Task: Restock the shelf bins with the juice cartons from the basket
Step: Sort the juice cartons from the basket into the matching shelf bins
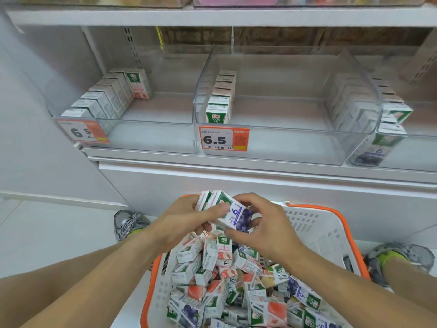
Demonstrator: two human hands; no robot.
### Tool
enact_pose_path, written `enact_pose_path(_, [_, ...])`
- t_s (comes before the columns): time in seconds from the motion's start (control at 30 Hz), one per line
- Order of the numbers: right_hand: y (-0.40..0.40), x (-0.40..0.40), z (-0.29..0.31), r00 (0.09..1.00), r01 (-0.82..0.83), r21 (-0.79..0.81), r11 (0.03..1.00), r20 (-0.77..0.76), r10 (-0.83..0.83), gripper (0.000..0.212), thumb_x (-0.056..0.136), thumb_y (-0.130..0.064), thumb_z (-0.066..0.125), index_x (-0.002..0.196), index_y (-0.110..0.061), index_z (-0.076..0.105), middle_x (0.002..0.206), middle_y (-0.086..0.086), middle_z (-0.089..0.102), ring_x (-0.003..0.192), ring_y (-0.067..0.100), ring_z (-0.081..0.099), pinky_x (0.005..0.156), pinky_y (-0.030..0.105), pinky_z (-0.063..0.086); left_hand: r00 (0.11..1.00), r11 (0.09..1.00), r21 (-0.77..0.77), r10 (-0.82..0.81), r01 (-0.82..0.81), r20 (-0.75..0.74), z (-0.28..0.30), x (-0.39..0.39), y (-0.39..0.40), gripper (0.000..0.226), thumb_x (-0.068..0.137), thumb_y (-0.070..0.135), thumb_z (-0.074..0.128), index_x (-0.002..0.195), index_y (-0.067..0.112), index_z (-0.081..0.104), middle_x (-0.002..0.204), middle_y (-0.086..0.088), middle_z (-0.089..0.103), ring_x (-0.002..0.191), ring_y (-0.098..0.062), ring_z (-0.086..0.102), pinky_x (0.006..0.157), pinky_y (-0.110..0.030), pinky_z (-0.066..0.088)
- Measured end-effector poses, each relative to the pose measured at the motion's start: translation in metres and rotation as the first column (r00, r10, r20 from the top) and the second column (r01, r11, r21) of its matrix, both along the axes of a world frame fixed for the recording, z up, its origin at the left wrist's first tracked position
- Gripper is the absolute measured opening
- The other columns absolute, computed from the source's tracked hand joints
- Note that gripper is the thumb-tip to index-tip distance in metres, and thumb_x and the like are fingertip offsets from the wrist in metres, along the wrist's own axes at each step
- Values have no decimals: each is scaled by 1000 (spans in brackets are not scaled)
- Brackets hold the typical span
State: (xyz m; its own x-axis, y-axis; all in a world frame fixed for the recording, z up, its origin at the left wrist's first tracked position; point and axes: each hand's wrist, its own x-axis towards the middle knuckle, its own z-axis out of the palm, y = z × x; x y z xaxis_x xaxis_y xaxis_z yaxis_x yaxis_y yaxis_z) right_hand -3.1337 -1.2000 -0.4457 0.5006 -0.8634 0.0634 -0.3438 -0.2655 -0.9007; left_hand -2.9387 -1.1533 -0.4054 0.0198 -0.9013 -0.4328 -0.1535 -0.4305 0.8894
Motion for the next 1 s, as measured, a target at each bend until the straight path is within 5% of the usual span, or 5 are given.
enact_pose_path(0.2, [-5, -3, 35, 999, -44, -17, 999, -6, 44, 61, 58, -42, 95, 110, -40, 64, 96, -27, 69, 84, 3, 65, 66, 26, 59, 984, 995, -36, 101, -97, 149, 29, -3, -4, 50, 69, 16, 88, 110, 17, 60, 70, 5, 73, 53, -3, 60, 51, -15, 45])
enact_pose_path(0.47, [-38, -37, 78, 971, -240, 146, 960, 52, 235, 57, 74, -20, 87, 121, -38, 59, 129, -19, 60, 116, 5, 60, 91, 37, 57, 958, 974, -94, -180, 205, 221, 76, -10, -24, 65, 64, 1, 89, 116, 22, 56, 98, -7, 76, 92, -24, 72, 87, -40, 58])
enact_pose_path(0.67, [-49, -60, 89, 977, -210, 185, 960, 76, 199, 97, 70, -8, 86, 141, -50, 35, 122, 1, 59, 99, 17, 68, 80, 41, 60, 995, 986, -147, -84, 75, -54, 71, -43, -37, 81, 49, 28, 90, 121, 14, 54, 102, -11, 76, 81, -21, 71, 64, -21, 53])
enact_pose_path(0.8, [-54, -79, 98, 976, -134, 139, 981, 187, 107, 87, 66, -2, 87, 134, -37, 46, 117, 5, 66, 100, 27, 69, 85, 52, 58, 987, 926, -370, -20, 79, 161, 76, -77, -52, 63, 55, 48, 83, 111, 26, 63, 96, 3, 76, 67, -16, 59, 64, -24, 49])
enact_pose_path(1.0, [-59, -120, 115, 948, -21, 78, 997, 319, -5, 83, 66, 9, 85, 133, -23, 47, 113, 6, 70, 95, 27, 72, 75, 41, 61, 993, 824, -555, -70, 111, 96, 94, -125, -71, 43, 75, 12, 82, 115, 17, 68, 103, -3, 71, 57, -2, 60, 50, -8, 45])
